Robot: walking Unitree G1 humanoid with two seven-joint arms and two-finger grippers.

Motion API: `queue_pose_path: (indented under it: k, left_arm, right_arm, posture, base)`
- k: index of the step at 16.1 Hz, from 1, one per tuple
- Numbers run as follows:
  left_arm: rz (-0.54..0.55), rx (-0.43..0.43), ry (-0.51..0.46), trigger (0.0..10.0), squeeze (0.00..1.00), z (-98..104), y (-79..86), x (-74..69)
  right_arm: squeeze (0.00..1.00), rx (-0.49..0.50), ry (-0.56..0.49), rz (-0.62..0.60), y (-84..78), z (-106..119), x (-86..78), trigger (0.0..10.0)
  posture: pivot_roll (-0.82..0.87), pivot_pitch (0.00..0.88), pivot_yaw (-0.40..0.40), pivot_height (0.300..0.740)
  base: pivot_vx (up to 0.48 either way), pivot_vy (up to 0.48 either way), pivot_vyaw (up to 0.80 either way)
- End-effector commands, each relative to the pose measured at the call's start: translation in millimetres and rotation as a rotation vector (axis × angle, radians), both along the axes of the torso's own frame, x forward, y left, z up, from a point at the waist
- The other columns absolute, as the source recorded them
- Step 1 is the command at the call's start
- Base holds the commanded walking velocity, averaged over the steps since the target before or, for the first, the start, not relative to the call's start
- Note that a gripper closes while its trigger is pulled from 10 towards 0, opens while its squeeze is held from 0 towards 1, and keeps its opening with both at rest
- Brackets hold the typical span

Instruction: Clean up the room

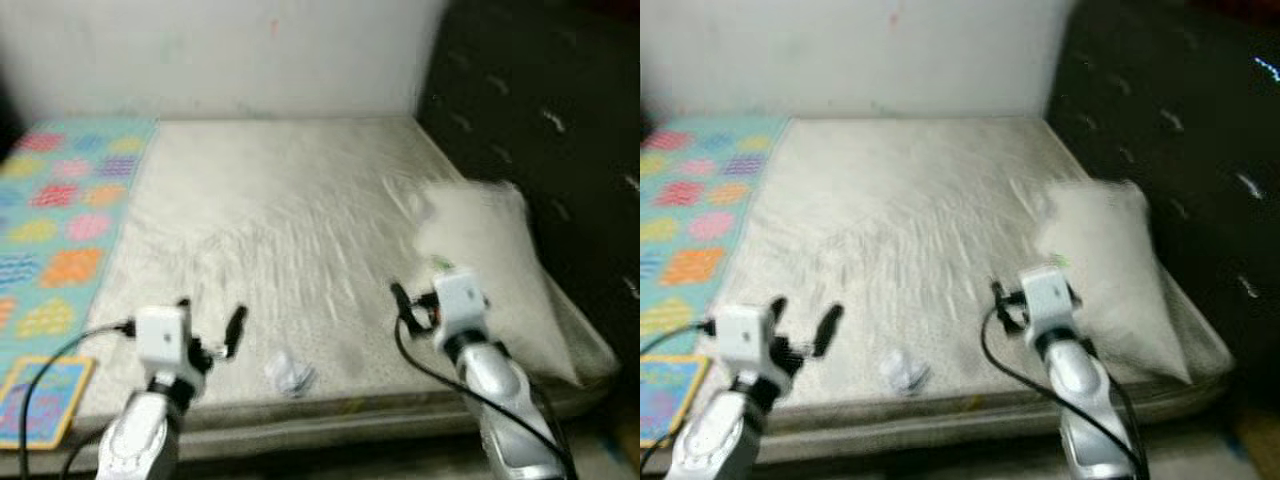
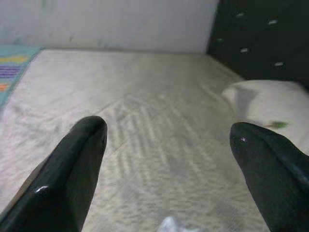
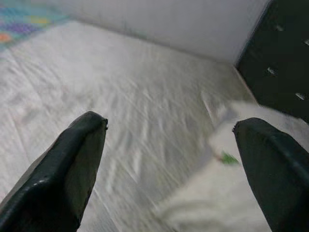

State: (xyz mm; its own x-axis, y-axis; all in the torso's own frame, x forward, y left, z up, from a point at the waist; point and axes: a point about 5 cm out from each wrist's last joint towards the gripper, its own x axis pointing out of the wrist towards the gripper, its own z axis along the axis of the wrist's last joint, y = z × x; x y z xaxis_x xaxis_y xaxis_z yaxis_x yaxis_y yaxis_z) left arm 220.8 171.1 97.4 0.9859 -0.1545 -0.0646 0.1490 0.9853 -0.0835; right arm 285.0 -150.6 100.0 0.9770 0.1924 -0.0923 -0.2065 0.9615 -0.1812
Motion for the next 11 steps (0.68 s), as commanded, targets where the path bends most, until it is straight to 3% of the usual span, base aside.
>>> queue_pose_path:
  k: [1,5,10,11]
  left_arm:
    - [0.023,0.01,0.006,10.0,0.0,0.0,6.1,1.0]
    - [0.036,0.013,0.01,10.0,0.0,-1.8,6.4,1.3]
    - [0.086,0.028,-0.009,10.0,0.0,3.9,9.9,12.1]
    - [0.1,0.027,-0.035,10.0,0.0,9.5,11.9,17.1]
  right_arm:
    - [0.0,0.014,-0.031,0.033,12.2,7.1,3.3,10.0]
    - [0.0,0.014,-0.036,0.039,12.7,7.7,6.4,10.0]
    - [0.0,0.006,-0.059,0.054,17.8,11.6,16.5,10.0]
    - [0.0,-0.003,-0.073,0.067,21.1,14.8,21.5,10.0]
  posture:
    - [0.06,0.0,-0.073,0.74]
    - [0.06,0.0,-0.078,0.74]
    - [0.07,0.0,-0.079,0.74]
    - [0.08,0.0,-0.093,0.74]
  base:
    - [0.364,0.0,0.0]
    - [0.328,0.0,0.0]
    - [0.0,0.0,0.0]
    - [0.0,0.0,0.8]
